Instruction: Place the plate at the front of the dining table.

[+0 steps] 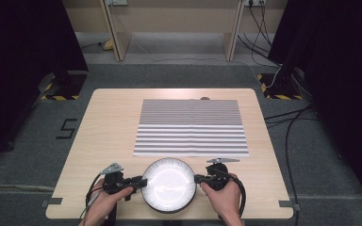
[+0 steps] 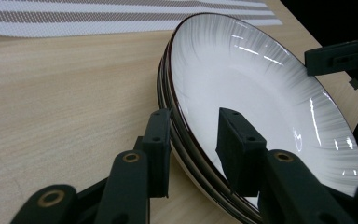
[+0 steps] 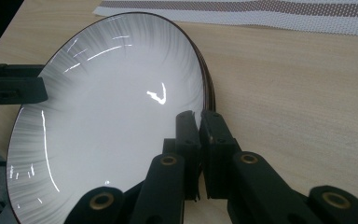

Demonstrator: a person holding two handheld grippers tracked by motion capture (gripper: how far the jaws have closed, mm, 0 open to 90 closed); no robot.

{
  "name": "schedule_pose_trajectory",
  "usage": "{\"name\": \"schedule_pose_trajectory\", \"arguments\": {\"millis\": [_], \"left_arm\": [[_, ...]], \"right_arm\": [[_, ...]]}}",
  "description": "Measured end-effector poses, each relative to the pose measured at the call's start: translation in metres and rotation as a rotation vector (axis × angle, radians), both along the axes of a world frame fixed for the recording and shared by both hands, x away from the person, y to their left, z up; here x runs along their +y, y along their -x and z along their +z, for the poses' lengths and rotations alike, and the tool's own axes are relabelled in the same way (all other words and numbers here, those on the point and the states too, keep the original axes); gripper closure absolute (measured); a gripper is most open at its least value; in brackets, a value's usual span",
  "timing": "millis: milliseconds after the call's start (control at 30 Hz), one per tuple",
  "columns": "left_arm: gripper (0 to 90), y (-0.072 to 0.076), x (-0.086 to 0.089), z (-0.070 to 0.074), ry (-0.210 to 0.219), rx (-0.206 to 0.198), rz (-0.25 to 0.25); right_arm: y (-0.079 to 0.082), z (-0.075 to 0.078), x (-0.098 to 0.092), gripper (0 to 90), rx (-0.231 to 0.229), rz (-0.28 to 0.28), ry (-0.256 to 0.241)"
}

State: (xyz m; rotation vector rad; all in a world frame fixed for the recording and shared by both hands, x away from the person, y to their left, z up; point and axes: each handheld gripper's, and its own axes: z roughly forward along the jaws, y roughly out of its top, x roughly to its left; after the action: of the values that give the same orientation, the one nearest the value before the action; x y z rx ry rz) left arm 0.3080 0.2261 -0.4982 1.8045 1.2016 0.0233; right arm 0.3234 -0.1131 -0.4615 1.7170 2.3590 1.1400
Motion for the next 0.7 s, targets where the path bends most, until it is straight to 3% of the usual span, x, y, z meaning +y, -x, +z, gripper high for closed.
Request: {"name": "schedule_pose_trajectory", "arguments": {"millis": [100,300,367,467,600,633,700], "left_arm": [[67.6,-0.001,0.001,0.001,0.019,0.008,0.015],[67.3,-0.003,0.004,0.007,0.014,0.029,0.027],[67.5,-0.003,0.005,0.008,0.012,0.033,0.034],[67.9,-0.003,0.005,0.009,0.011,0.031,0.036],[67.8,-0.001,0.006,0.010,0.005,0.030,0.041],[68.0,0.000,0.006,0.011,0.004,0.029,0.045],[68.0,0.000,0.006,0.011,0.006,0.028,0.047]], "right_arm": [[0.002,-0.001,0.003,86.7,0.000,-0.005,0.003],[-0.003,-0.004,0.011,84.4,0.024,0.013,-0.013],[-0.004,-0.009,0.012,82.9,0.072,-0.005,-0.050],[-0.005,-0.011,0.011,82.6,0.081,0.000,-0.061],[-0.006,-0.010,0.011,78.9,0.126,-0.004,-0.082],[-0.006,-0.011,0.011,77.2,0.161,-0.010,-0.105],[-0.005,-0.011,0.012,76.4,0.167,-0.015,-0.102]]}}
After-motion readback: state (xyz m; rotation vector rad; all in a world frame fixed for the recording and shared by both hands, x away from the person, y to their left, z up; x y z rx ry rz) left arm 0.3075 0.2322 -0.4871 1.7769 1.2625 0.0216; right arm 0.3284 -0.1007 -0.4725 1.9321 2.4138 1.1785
